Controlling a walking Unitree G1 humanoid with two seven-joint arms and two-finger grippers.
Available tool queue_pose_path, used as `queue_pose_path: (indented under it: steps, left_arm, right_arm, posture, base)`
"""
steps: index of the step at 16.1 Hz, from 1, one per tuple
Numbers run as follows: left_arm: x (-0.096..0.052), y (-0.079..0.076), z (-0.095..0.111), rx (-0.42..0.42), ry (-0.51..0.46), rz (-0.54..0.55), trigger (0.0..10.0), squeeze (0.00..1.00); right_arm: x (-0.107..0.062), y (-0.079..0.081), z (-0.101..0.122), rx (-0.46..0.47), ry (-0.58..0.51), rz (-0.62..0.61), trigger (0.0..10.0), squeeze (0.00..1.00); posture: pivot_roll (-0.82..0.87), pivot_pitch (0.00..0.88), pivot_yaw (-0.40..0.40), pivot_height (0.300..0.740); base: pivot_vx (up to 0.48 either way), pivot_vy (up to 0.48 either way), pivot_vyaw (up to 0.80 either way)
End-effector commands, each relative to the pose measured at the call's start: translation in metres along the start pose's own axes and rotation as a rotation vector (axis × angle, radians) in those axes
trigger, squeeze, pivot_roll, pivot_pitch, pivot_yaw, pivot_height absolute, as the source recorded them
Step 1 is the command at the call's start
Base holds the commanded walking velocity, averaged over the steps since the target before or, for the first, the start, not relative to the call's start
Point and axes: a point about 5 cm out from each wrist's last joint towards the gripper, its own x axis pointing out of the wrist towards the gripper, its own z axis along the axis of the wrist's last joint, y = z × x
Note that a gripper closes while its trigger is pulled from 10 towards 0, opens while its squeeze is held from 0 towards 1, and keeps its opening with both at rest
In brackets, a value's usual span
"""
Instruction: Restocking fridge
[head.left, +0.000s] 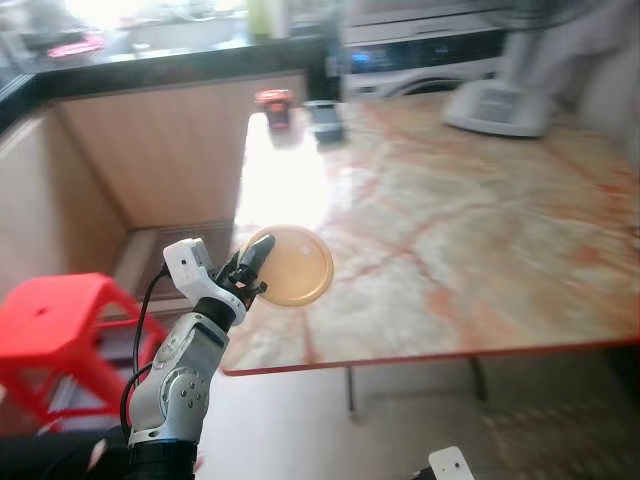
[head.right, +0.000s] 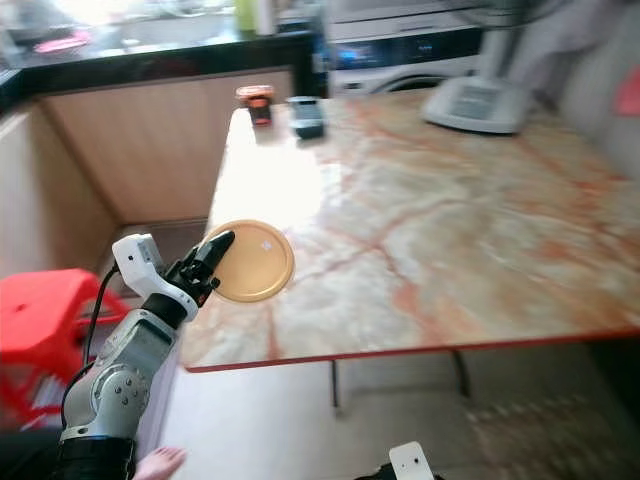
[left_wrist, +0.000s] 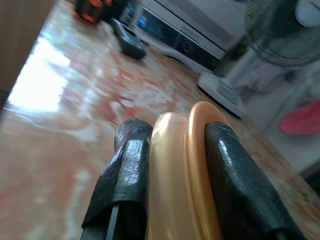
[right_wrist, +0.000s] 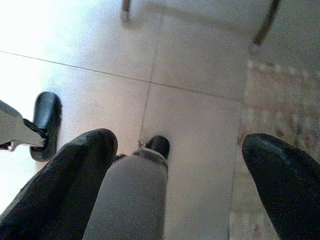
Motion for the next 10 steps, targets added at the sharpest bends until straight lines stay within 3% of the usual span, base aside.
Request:
queue_pose_path:
  steps: [1, 10]
  left_arm:
    - [0.002, -0.0009, 0.0035, 0.012, -0.02, 0.0, 10.0, 0.0]
    - [0.0057, -0.0008, 0.0073, 0.002, -0.046, 0.001, 10.0, 0.0]
  right_arm:
    - [0.0, 0.0008, -0.0003, 0.006, 0.006, 0.003, 10.0, 0.0]
    - [0.0003, 0.0005, 0.0008, 0.009, 0.008, 0.006, 10.0, 0.0]
  posture:
    - [0.0, 0.0, 0.112, 0.74]
    - [-0.01, 0.0, 0.113, 0.74]
  base:
    - [0.0, 0.0, -0.79]
    - [0.0, 0.0, -0.79]
